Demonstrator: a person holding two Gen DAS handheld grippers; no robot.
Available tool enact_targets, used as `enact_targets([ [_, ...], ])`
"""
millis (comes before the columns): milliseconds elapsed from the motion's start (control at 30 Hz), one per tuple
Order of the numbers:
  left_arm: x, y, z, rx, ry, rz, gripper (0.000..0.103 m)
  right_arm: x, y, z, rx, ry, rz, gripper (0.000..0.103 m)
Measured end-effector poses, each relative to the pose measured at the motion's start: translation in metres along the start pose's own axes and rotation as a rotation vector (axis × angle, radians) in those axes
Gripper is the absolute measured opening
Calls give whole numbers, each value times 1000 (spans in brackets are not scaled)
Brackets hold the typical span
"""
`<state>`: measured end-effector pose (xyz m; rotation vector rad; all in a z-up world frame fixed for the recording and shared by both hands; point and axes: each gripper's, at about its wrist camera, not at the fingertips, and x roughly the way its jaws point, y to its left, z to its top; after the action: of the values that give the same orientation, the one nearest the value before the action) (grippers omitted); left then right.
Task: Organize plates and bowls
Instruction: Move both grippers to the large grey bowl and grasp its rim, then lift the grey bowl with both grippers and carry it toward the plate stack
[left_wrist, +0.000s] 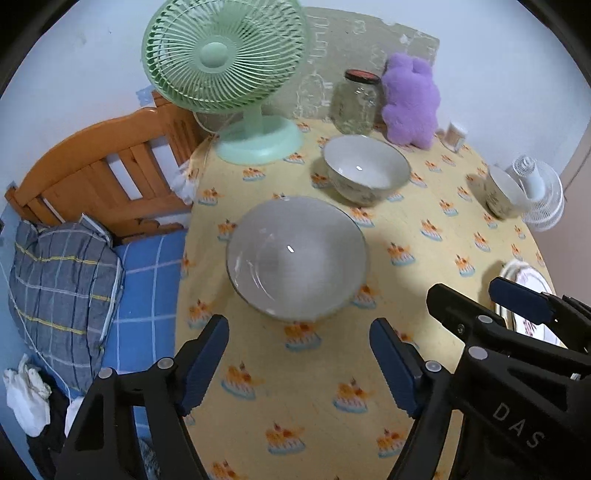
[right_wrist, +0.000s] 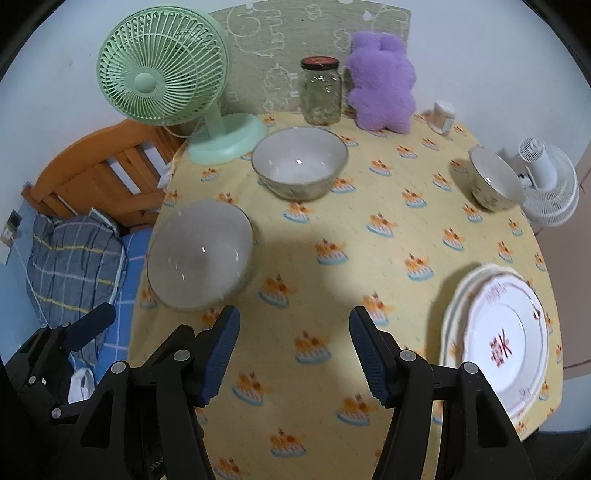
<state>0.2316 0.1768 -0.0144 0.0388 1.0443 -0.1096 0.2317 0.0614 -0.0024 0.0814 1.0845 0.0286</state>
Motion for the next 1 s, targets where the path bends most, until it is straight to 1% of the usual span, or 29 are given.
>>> enact_targets([
  [133, 13, 16, 16, -11, -3, 17, 79, 16, 14, 18, -4, -3, 2, 65],
  [167, 16, 19, 19, -11, -8, 20, 76, 20, 17, 23, -6, -3, 2, 65],
  [200, 19, 22, 22, -7, -13, 23, 71, 25, 21, 28, -10, -5, 3, 65],
  [267, 28, 29, 27, -11, -11, 27, 69, 33, 28, 34, -17, -4, 5, 65],
  [400, 49, 43, 38, -38, 20, 29, 64, 52, 38, 46, -22, -1, -3, 65],
  [467, 58, 47, 41, -41, 27, 43, 63, 61, 40, 50, -18, 13, 3, 65],
  [567, 70, 48, 44, -47, 45, 41, 58, 75, 43, 55, -20, 31, -1, 65],
  [600, 75, 49, 44, -53, 55, 36, 54, 80, 44, 56, -24, 35, 2, 63],
  [633, 78, 49, 43, -55, 61, 32, 51, 85, 46, 56, -30, 40, 5, 59],
  [667, 82, 49, 44, -57, 63, 26, 44, 88, 46, 57, -32, 45, 4, 56],
  [733, 87, 49, 44, -61, 68, 19, 43, 95, 46, 58, -38, 54, 6, 49],
  [767, 90, 49, 44, -61, 71, 19, 42, 97, 46, 58, -39, 55, 6, 47],
  [833, 94, 48, 45, -57, 80, 22, 36, 103, 47, 59, -48, 64, 6, 38],
  [867, 96, 48, 46, -55, 85, 19, 29, 105, 47, 60, -51, 69, 8, 36],
  [933, 99, 46, 45, -55, 91, 23, 28, 110, 47, 60, -55, 82, 11, 29],
  [1000, 98, 45, 45, -55, 87, 32, 27, 112, 48, 60, -56, 76, 7, 28],
])
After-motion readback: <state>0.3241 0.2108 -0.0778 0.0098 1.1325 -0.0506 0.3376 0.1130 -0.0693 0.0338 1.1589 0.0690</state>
